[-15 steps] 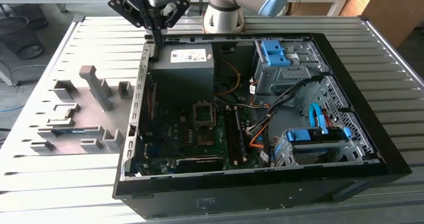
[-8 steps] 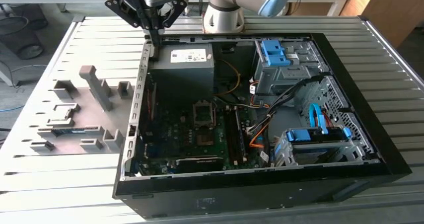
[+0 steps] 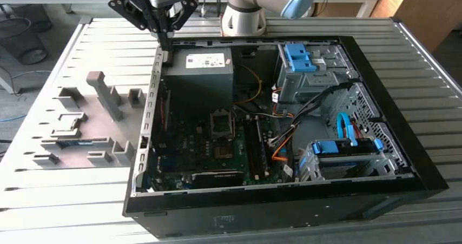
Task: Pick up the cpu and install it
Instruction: 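Reach for the cpu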
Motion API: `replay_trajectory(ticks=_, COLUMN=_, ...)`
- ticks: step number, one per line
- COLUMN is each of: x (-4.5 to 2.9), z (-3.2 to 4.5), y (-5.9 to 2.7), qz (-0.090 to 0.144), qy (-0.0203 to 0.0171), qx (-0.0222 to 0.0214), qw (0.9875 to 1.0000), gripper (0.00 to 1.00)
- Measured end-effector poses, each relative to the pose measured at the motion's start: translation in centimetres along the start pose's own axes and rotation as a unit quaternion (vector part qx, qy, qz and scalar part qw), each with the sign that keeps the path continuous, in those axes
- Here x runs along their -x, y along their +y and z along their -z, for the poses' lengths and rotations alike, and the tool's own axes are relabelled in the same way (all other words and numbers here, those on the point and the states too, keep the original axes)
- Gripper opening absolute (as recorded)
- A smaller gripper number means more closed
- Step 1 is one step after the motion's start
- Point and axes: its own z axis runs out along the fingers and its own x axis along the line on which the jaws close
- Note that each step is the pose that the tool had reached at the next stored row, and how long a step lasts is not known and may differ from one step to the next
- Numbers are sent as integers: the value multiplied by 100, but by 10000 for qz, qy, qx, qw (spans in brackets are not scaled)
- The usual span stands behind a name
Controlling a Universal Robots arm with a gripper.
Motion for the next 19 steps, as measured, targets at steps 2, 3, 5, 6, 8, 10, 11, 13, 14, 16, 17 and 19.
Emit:
replay_trajectory(ticks=2, x=-29, z=0, y=-2, qz=0, qy=0, qx=0, qw=10000, gripper=10)
replay_trajectory(ticks=3, x=-43, z=1, y=-3, qz=0, qy=0, qx=0, qw=10000, gripper=10)
replay_trajectory(ticks=5, x=-71, z=2, y=-5, qz=0, qy=0, qx=0, qw=10000, gripper=10)
replay_trajectory(ticks=6, x=-84, z=2, y=-6, qz=0, qy=0, qx=0, qw=10000, gripper=10)
replay_trajectory(ticks=8, x=-107, z=3, y=-8, qz=-1, qy=0, qx=0, qw=10000, gripper=10)
replay_trajectory(ticks=10, x=-128, z=3, y=-10, qz=0, qy=0, qx=0, qw=10000, gripper=10)
replay_trajectory(ticks=11, x=-139, z=3, y=-10, qz=0, qy=0, qx=0, qw=10000, gripper=10)
replay_trajectory(ticks=13, x=-158, z=4, y=-12, qz=0, qy=0, qx=0, qw=10000, gripper=10)
replay_trajectory(ticks=14, x=-168, z=4, y=-13, qz=0, qy=0, qx=0, qw=10000, gripper=10)
replay_trajectory(ticks=16, x=-186, z=5, y=-14, qz=0, qy=0, qx=0, qw=10000, gripper=10)
replay_trajectory(ticks=17, x=-194, z=5, y=-15, qz=0, qy=0, qx=0, qw=10000, gripper=10)
replay_trajectory(ticks=19, x=-215, z=5, y=-16, qz=0, qy=0, qx=0, qw=10000, gripper=10)
